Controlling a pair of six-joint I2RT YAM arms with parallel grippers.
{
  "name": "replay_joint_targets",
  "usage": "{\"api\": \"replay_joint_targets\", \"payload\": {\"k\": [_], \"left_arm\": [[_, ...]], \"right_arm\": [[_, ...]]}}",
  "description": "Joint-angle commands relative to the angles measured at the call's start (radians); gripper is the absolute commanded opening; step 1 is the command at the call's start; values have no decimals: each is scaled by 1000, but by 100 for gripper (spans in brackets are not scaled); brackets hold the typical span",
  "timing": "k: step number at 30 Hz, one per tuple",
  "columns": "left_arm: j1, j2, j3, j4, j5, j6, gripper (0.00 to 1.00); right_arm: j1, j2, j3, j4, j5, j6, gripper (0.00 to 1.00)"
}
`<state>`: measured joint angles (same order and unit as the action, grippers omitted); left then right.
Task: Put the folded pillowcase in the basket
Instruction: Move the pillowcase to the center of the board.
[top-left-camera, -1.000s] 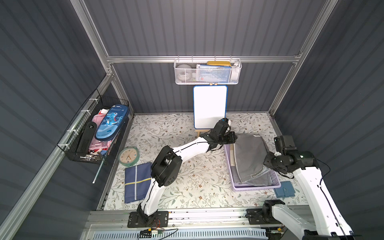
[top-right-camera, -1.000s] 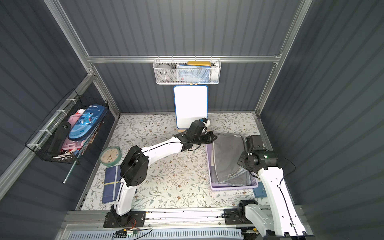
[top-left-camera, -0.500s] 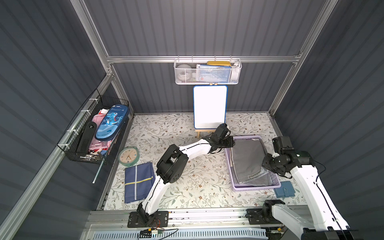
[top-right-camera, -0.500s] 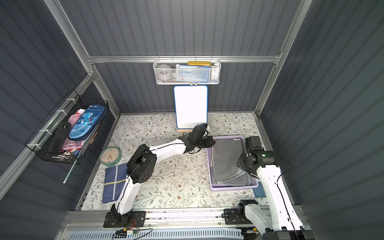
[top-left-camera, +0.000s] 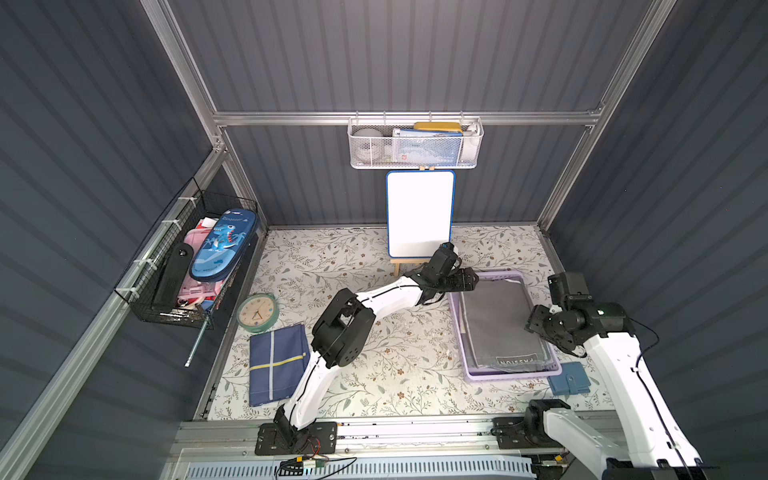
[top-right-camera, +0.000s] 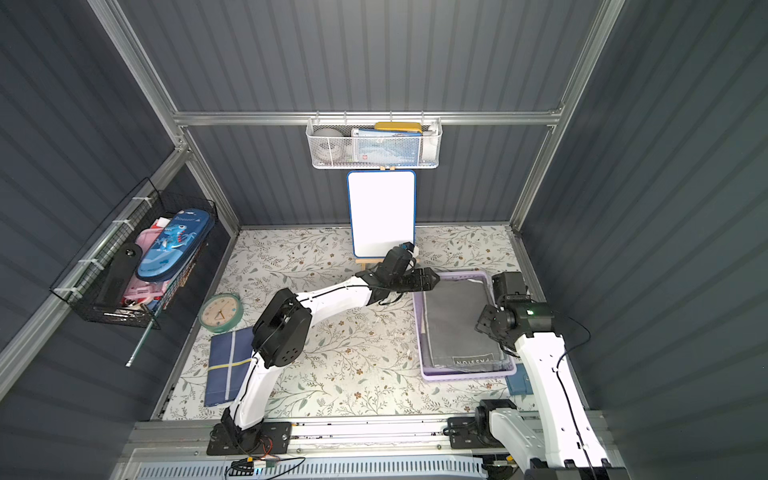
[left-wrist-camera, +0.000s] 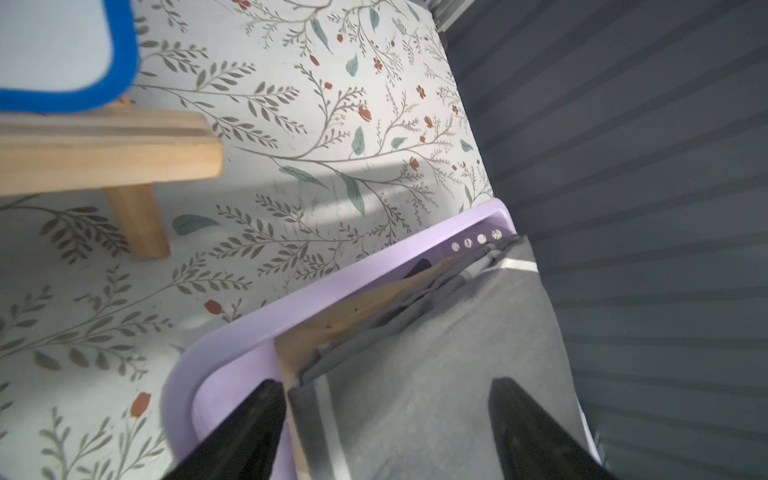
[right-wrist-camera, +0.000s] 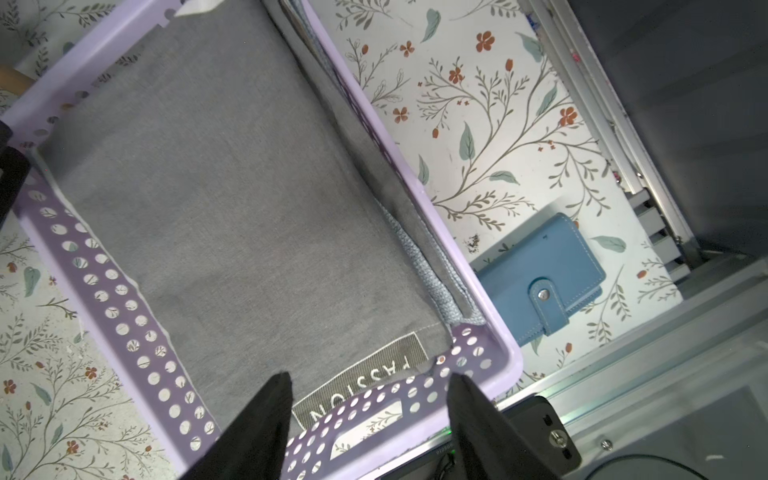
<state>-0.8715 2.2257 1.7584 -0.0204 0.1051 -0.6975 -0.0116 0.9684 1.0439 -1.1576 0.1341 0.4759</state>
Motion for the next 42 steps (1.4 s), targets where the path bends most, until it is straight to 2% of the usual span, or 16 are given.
{"api": "replay_joint_targets", "payload": {"k": [1, 3, 5, 8, 10, 12, 18, 21, 24, 25, 29, 33, 37, 40, 42], "left_arm": [[2, -122, -12, -22, -55, 13, 84], [2, -176, -37, -53, -77, 4, 84], [6, -235, -68, -114, -152, -26, 84], [59, -336, -157, -167, -195, -92, 83], [103, -418, -245, -162, -200, -102, 82], [113, -481, -278, -210, -260, -102, 81], [123, -694, -333, -370, -449, -172, 80], [185, -843, -413, -378, -448, -182, 79], [244, -936, -409, -387, -462, -138, 79], [262, -947, -394, -401, -463, -121, 79], [278, -954, -317, -461, -493, -117, 80], [279, -1009, -333, -411, -508, -142, 79], [281, -1021, -333, -429, -518, -144, 80], [282, -1024, -333, -440, -520, -142, 80], [282, -1031, -333, -444, -518, -143, 80]], "right_arm": [[-3, -16, 33, 23, -61, -7, 63], [10, -9, 37, 49, -129, 10, 61], [67, 9, 44, 72, -167, 36, 58], [283, 48, 43, 144, -134, 108, 57], [416, 79, 24, 241, -169, 163, 55], [531, 124, 8, 337, -198, 197, 53], [811, 372, 71, 520, -240, 188, 57], [904, 491, 104, 619, -295, 191, 58], [1007, 663, 182, 697, -371, 168, 59], [1039, 722, 225, 697, -435, 159, 59], [1132, 920, 384, 773, -530, 145, 60], [1172, 1115, 554, 777, -588, 131, 62], [1196, 1288, 787, 643, -651, 87, 63], [1206, 1395, 951, 503, -640, 74, 63], [1207, 1439, 1006, 452, -627, 91, 63]]}}
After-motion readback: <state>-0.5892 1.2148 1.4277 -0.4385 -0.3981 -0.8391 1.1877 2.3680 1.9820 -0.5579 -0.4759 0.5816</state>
